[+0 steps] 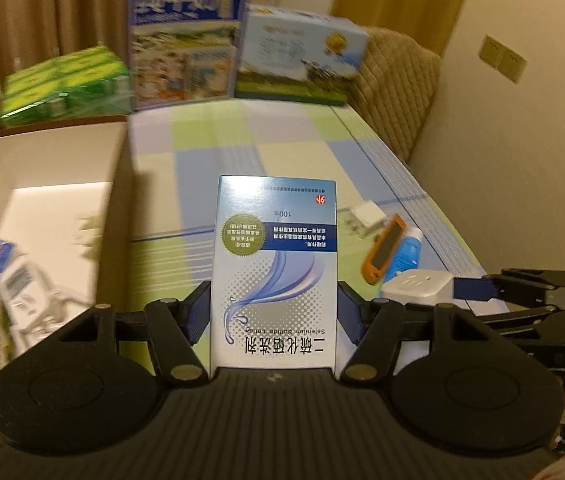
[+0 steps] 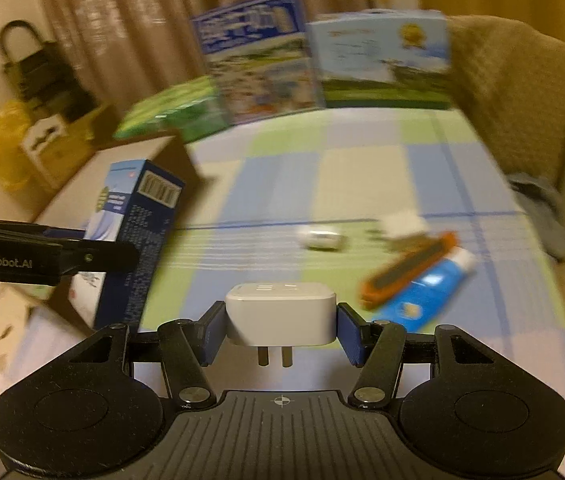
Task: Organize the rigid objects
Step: 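Carry the medicine box and the white plug over the brown box with both tools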
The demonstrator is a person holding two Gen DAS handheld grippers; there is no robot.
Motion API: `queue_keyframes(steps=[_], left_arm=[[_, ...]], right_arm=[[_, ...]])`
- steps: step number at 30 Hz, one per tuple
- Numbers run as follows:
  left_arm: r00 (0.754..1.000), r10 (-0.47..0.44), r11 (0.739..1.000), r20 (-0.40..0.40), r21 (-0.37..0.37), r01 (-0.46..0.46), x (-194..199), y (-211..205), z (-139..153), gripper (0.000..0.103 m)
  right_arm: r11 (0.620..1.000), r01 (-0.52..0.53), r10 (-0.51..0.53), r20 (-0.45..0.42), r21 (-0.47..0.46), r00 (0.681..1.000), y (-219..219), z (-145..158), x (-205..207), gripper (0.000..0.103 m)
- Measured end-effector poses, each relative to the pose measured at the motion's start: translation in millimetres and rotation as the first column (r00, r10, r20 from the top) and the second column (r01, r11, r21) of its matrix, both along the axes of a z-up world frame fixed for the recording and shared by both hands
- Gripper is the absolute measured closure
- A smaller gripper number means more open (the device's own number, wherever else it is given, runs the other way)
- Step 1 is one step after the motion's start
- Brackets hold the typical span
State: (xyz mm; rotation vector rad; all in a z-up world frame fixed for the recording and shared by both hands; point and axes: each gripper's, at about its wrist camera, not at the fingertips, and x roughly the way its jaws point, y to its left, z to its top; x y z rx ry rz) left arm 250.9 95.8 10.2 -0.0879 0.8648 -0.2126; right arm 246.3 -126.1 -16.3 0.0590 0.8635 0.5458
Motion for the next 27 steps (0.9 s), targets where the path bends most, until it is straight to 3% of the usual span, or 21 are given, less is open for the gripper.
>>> queue_keyframes(steps=[14,20,27], left_arm=[[0.973,0.22,0.974,0.073,0.039,-0.223,-35,129,28,0.042],[0.967,0.244,0.966,0.073,0.067,-0.249,-27,170,27,0.042],[0.977,0.208,0.972,0.048,0.1,-0.211,3,213,15,0.042]], right_arm=[[0.954,-0.27,0.269,0.03,0.131,0.963,143,24,-4,0.048],[0.937,-0.323,0.317,0.064,0.135,0.946,199,31,2,0.048],[0.944,-0.316,0.31,0.064,0.1,0.948,252,22,22,0.048]])
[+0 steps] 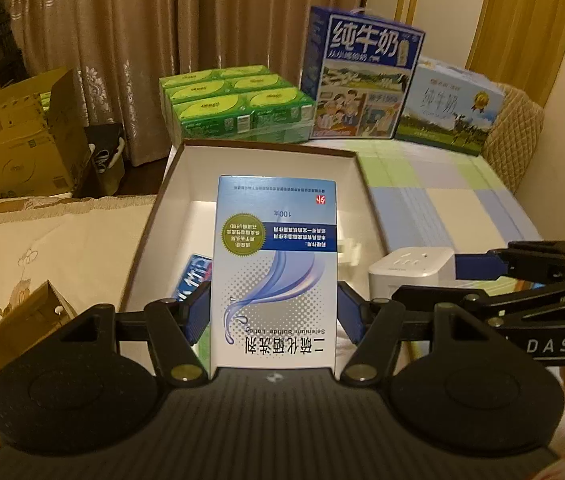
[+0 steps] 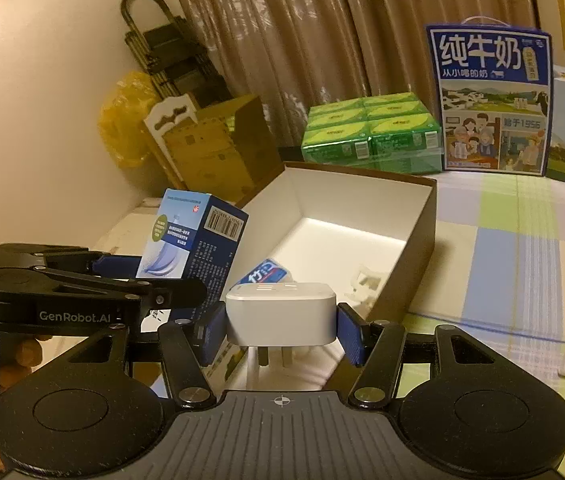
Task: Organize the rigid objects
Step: 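Carry the medicine box and the white plug over the brown box with both tools, then lower and release the medicine box with the left tool while the right tool releases the plug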
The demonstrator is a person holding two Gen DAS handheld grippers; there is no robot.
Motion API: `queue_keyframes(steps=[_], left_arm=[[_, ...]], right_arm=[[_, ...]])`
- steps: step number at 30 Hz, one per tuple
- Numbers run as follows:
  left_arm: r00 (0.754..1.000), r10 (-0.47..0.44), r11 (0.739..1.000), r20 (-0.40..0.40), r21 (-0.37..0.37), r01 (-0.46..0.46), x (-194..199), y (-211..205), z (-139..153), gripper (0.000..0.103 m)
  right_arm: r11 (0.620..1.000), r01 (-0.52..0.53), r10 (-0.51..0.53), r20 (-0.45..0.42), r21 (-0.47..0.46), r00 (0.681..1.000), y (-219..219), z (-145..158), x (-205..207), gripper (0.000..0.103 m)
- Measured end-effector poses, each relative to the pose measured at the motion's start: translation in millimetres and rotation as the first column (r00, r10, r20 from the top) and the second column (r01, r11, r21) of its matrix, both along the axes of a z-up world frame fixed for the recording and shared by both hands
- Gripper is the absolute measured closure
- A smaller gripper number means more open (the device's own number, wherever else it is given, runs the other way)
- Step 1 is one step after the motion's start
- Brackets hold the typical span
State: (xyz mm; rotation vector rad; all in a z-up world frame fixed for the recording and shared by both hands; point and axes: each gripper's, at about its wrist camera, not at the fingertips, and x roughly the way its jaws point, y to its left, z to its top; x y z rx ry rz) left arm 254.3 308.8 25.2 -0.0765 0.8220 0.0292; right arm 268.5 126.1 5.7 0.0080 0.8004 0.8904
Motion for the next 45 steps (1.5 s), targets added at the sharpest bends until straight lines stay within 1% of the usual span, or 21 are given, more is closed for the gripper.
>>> queue_keyframes(steps=[7,12,18,23,29,36,42,45], left_arm=[[0.994,-0.074,0.996,-0.077,0.046,0.078,56,31,-23,0.042],[0.985,-0.109,0.991,-0.131,0.067,0.118,98,44,-38,0.042],[0.972,-0.15,0.985,-0.179,0.059,0.163,145,54,-54,0.042],[0.963,-0.169,0.982,-0.209,0.052,0.183,176,58,-67,0.042],[0.958,-0.186,0.977,-0.217,0.058,0.203,198,55,-81,0.042],[0.953,-0.198,0.971,-0.228,0.085,0.222,208,51,-89,0.041],[0.956,-0.196,0.973,-0.22,0.082,0.218,210,54,-86,0.038],[0.956,-0.2,0.972,-0.216,0.079,0.221,209,54,-84,0.037]], right_arm=[[0.997,0.038,-0.037,0.005,-0.07,0.999,38,-15,30,0.048],[0.988,0.083,-0.082,0.017,-0.131,0.997,64,-26,65,0.048],[0.976,0.124,-0.123,0.017,-0.18,0.992,87,-40,108,0.048],[0.962,0.143,-0.14,0.027,-0.235,0.99,100,-51,133,0.048],[0.946,0.157,-0.152,0.037,-0.285,0.988,107,-62,153,0.048],[0.935,0.162,-0.158,0.04,-0.316,0.987,109,-70,167,0.048],[0.934,0.177,-0.173,0.041,-0.311,0.984,108,-72,173,0.048],[0.936,0.204,-0.197,0.053,-0.287,0.979,105,-70,175,0.048]])
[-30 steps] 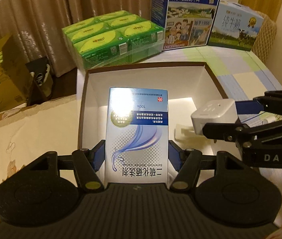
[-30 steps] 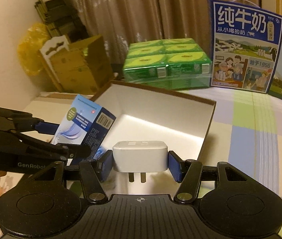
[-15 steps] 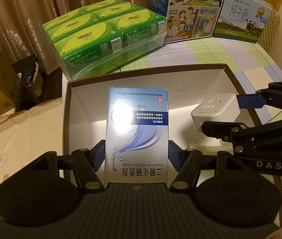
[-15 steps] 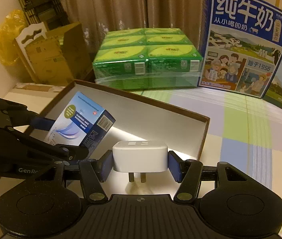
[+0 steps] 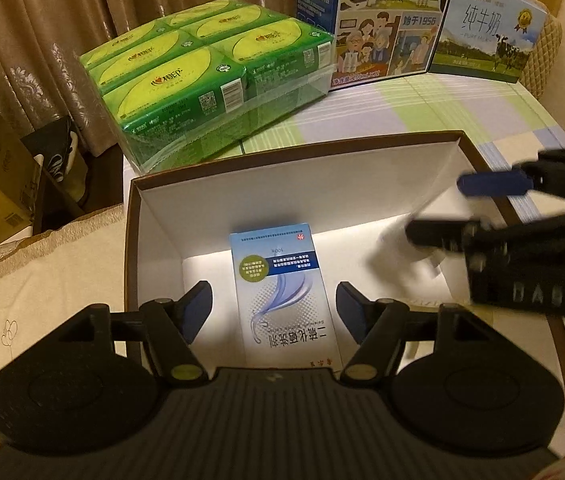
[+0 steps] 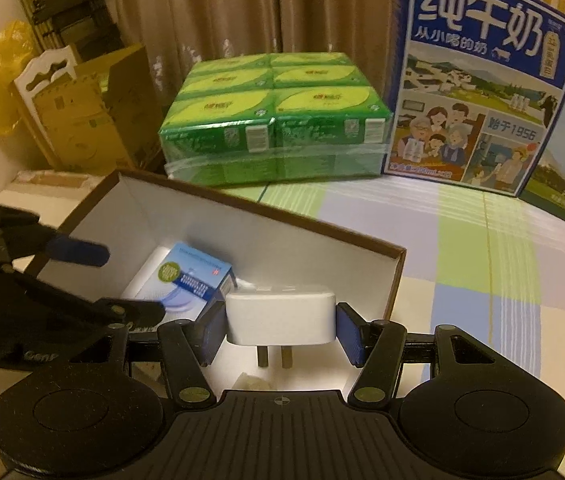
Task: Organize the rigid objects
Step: 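Lower and release the medicine box with the left tool while the right tool releases the plug, then withdraw both open tools from the brown box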
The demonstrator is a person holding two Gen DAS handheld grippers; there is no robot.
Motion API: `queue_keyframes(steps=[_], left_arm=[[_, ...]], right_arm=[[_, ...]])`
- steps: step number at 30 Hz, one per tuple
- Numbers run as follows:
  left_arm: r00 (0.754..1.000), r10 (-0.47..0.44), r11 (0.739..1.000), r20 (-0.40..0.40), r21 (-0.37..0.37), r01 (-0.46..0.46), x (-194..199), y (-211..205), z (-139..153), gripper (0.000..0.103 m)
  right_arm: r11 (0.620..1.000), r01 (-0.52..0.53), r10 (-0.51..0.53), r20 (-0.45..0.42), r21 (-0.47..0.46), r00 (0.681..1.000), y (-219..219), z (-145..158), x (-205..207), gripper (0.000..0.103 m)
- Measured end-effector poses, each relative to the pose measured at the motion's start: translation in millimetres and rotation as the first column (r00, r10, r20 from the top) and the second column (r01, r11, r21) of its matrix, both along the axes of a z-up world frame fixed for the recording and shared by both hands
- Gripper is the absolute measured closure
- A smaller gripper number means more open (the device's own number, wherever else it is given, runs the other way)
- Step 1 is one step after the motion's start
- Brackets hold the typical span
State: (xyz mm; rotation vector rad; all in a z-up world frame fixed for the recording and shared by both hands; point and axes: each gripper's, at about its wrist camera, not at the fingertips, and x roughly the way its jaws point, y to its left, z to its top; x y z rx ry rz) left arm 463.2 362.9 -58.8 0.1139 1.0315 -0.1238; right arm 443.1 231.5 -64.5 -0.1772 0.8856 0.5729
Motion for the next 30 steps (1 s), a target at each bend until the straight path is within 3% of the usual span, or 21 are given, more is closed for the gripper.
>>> queue_keyframes(steps=[5,15,30], left_arm=[[1.0,0.006,1.0,0.0,-0.011,-0.006,-5,1,2,0.037],[1.0,0.023,0.999,0.007,-0.036,-0.023,-28,2,9,0.033],[0.995,0.088,0.994,0.043,-0.074,-0.085,-72,0,37,0.033]], right_arm=[[0.999,0.019,-0.021,0.048,0.05,0.999,-6,11,-2,0.048],[0.999,-0.004,0.004,-0.001,0.054,1.0,-20,12,-25,0.044],[0.993,-0.008,0.009,-0.007,0.117,1.0,-37,30,-64,0.041]])
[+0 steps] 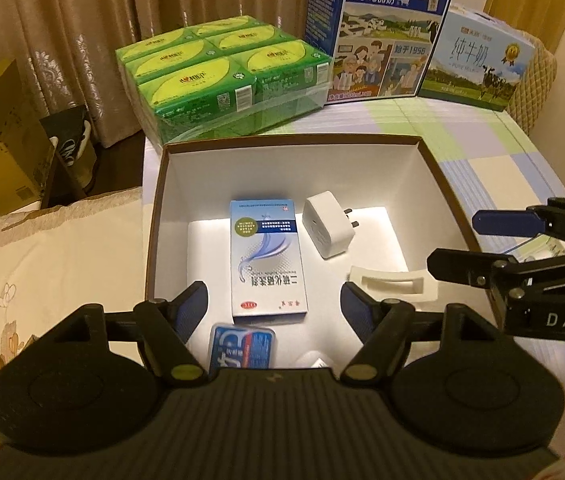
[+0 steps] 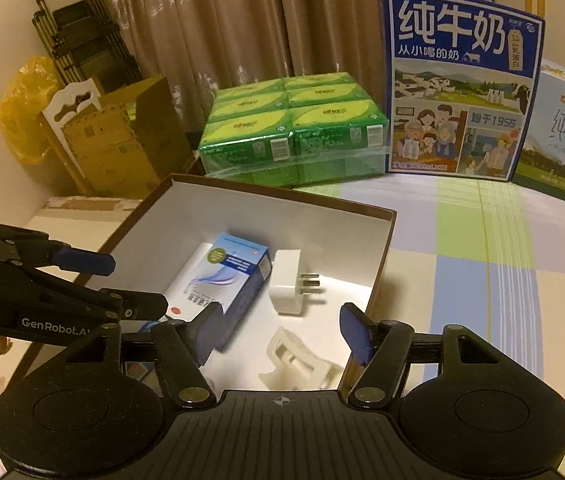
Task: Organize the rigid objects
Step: 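Withdraw both open tools from the brown box, then move both open tools back toward the remaining table items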
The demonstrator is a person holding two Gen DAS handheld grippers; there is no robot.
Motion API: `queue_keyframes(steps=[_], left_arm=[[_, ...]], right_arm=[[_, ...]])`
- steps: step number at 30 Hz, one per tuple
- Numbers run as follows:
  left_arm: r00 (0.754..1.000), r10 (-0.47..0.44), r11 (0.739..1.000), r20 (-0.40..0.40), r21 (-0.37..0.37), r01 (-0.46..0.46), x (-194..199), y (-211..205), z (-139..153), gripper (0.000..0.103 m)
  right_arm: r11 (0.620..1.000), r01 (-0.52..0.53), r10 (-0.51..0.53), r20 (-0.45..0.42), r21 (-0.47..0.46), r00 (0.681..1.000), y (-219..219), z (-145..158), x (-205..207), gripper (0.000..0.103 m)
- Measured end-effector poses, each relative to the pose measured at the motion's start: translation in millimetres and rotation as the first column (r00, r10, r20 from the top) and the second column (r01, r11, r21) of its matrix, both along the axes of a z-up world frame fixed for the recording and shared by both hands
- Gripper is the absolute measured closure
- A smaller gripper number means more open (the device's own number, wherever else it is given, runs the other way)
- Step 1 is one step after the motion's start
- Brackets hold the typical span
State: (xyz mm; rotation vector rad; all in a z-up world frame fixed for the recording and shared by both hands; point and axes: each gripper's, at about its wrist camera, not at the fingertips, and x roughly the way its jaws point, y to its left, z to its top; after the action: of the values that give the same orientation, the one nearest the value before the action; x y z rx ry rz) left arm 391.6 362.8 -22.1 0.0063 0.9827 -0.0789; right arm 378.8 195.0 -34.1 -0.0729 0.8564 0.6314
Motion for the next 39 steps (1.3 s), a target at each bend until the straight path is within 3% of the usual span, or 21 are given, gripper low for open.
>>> queue_keyframes(steps=[19,39], left_arm=[[0.996,0.051,0.999,0.07,0.003,-0.051,-75,-25,37,0.033],[0.993,0.099,0.995,0.066,-0.028,-0.097,-157,-82,36,0.033]], right_arm=[[0.997,0.031,-0.029,-0.026,0.068,0.999,-36,25,-58,0.037],[0.994,0.025,-0.019,-0.061,0.106,0.998,-102,35,-117,0.033]])
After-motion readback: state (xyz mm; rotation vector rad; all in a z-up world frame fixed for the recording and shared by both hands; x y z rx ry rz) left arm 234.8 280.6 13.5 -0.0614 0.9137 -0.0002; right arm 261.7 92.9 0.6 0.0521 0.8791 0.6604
